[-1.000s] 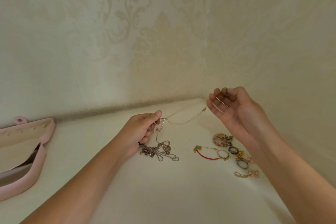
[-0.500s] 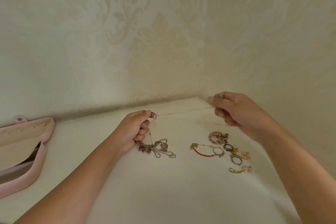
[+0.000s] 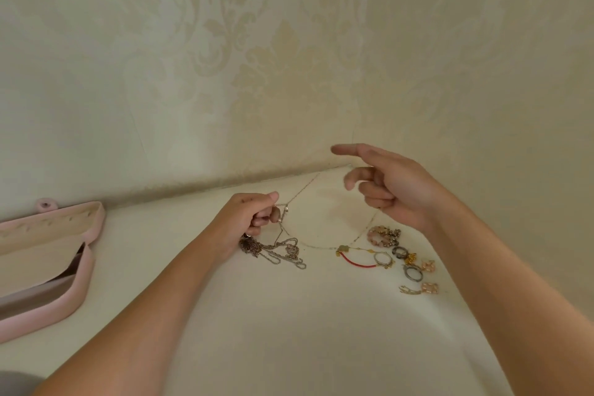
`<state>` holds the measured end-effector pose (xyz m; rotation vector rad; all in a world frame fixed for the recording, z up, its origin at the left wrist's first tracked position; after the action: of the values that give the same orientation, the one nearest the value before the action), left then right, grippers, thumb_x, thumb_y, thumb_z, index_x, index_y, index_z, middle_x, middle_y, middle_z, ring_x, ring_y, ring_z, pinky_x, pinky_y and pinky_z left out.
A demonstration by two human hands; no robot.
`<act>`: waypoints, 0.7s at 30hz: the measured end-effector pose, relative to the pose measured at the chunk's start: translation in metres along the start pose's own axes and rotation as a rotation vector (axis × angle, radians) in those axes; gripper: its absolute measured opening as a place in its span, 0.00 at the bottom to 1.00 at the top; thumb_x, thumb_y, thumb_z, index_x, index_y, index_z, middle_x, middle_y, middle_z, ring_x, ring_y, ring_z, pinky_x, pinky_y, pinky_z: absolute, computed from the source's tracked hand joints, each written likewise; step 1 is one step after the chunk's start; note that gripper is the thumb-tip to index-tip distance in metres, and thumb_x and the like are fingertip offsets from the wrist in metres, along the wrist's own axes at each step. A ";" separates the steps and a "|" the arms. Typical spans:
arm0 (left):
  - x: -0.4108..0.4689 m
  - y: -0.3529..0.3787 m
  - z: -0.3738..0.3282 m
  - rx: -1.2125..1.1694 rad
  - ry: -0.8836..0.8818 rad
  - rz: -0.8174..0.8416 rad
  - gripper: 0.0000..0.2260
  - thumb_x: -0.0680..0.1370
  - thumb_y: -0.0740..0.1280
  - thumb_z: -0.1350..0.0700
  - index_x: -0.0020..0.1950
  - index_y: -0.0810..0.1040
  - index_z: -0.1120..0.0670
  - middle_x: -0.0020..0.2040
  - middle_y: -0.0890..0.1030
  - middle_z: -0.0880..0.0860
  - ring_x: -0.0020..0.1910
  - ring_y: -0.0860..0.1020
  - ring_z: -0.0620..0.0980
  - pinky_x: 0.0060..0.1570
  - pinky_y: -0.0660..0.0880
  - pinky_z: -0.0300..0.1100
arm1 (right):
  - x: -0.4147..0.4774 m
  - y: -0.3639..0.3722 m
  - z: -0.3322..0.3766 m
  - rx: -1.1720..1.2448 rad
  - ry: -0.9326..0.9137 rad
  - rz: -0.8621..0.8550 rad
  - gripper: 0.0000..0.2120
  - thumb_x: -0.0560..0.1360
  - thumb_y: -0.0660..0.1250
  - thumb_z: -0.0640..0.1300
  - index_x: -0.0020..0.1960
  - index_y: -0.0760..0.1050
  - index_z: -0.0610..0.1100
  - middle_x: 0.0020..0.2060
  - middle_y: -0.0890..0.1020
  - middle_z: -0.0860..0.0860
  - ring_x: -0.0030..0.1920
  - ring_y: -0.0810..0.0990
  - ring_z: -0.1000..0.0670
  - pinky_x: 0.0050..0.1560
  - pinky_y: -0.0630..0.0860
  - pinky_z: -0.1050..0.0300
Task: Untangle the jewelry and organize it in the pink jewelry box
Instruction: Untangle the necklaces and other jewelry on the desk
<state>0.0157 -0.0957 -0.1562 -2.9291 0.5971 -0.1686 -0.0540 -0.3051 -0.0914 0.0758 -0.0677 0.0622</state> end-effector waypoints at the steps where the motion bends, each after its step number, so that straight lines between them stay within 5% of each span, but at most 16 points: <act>1: -0.001 0.002 0.000 -0.012 -0.011 0.023 0.19 0.80 0.61 0.54 0.29 0.64 0.54 0.28 0.73 0.50 0.26 0.59 0.44 0.24 0.55 0.34 | 0.006 0.004 0.003 -0.003 -0.005 0.032 0.17 0.83 0.50 0.47 0.63 0.75 0.47 0.30 0.78 0.47 0.21 0.56 0.56 0.22 0.53 0.64; 5: 0.000 0.005 -0.001 -0.123 -0.005 0.034 0.14 0.81 0.59 0.52 0.37 0.71 0.55 0.25 0.61 0.47 0.23 0.55 0.42 0.21 0.51 0.33 | 0.032 0.008 0.025 0.179 -0.007 0.115 0.16 0.83 0.50 0.46 0.63 0.73 0.49 0.25 0.73 0.52 0.18 0.55 0.59 0.20 0.50 0.66; 12: 0.003 -0.006 -0.007 -0.361 0.064 -0.051 0.09 0.78 0.61 0.51 0.42 0.75 0.54 0.25 0.60 0.45 0.21 0.55 0.40 0.19 0.53 0.31 | 0.064 -0.018 0.021 0.698 0.009 0.127 0.16 0.75 0.59 0.46 0.62 0.74 0.47 0.25 0.73 0.56 0.17 0.63 0.58 0.18 0.59 0.70; 18: 0.008 -0.016 0.004 0.031 0.108 -0.283 0.05 0.76 0.69 0.55 0.43 0.79 0.56 0.26 0.63 0.46 0.23 0.59 0.43 0.23 0.57 0.33 | 0.083 -0.027 0.008 0.297 0.082 0.086 0.17 0.79 0.56 0.44 0.66 0.71 0.47 0.25 0.67 0.54 0.17 0.59 0.58 0.17 0.57 0.70; 21: 0.011 -0.019 0.005 0.290 0.154 -0.407 0.07 0.78 0.66 0.54 0.42 0.79 0.54 0.30 0.72 0.43 0.26 0.68 0.40 0.31 0.63 0.33 | 0.084 -0.027 0.008 0.374 0.095 0.182 0.20 0.77 0.57 0.44 0.68 0.69 0.51 0.25 0.70 0.53 0.14 0.60 0.58 0.14 0.55 0.71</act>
<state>0.0333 -0.0823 -0.1576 -2.7276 -0.0187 -0.4845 0.0310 -0.3273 -0.0793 0.4398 0.0328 0.2599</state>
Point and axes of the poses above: each hand's wrist, its own x-axis towards the middle knuckle, its own y-axis out of the palm, z = x × y, the point moved 4 cm from there along x, towards the middle knuckle
